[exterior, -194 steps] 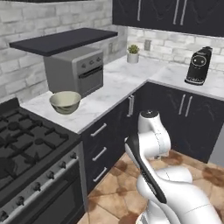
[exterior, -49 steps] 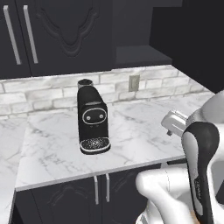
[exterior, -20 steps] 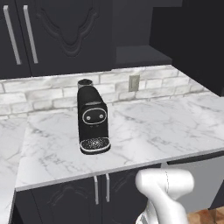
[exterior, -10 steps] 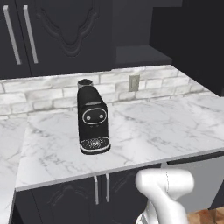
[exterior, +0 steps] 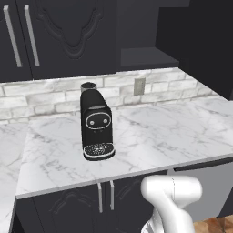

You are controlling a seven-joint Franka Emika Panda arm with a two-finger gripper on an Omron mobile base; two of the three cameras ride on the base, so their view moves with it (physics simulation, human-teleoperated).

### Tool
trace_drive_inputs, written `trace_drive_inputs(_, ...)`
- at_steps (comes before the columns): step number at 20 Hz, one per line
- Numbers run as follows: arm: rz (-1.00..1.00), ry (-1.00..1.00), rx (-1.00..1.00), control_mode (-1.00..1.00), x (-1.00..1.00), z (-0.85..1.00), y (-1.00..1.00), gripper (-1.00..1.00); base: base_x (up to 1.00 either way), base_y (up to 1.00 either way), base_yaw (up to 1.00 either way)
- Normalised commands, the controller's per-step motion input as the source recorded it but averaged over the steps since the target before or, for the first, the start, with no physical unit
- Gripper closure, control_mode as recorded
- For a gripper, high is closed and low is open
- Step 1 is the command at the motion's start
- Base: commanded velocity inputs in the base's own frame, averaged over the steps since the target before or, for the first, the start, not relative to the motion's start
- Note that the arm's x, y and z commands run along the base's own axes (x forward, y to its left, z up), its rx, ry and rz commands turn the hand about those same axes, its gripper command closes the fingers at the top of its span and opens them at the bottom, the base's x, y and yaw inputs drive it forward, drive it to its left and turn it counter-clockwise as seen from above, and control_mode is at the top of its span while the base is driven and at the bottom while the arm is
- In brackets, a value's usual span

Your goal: Open the cabinet and move the ladle to the pot. Then close the cabinet.

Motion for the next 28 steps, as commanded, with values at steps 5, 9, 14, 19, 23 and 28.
trace_drive_inputs(5,0.07,-0.03,0.15,-1.00,0.83,-0.06,-0.18,-1.00,0.00,0.00,0.00)
trace_drive_inputs(9,0.07,-0.01,0.17,-1.00,0.74,-0.10,-0.35,-1.00,0.00,0.00,0.00)
trace_drive_inputs(14,0.07,-0.01,0.17,-1.00,0.73,-0.06,-0.45,-1.00,0.00,0.00,0.00)
trace_drive_inputs(19,0.06,0.00,0.13,-1.00,0.71,-0.16,-0.45,-1.00,0.00,0.00,0.00)
trace_drive_inputs(23,0.05,0.00,0.11,-1.00,0.61,-0.18,-0.46,-1.00,0.00,0.00,0.00)
trace_drive_inputs(28,0.08,0.04,0.04,-1.00,0.48,-0.03,-0.14,-1.00,0.00,0.00,0.00)
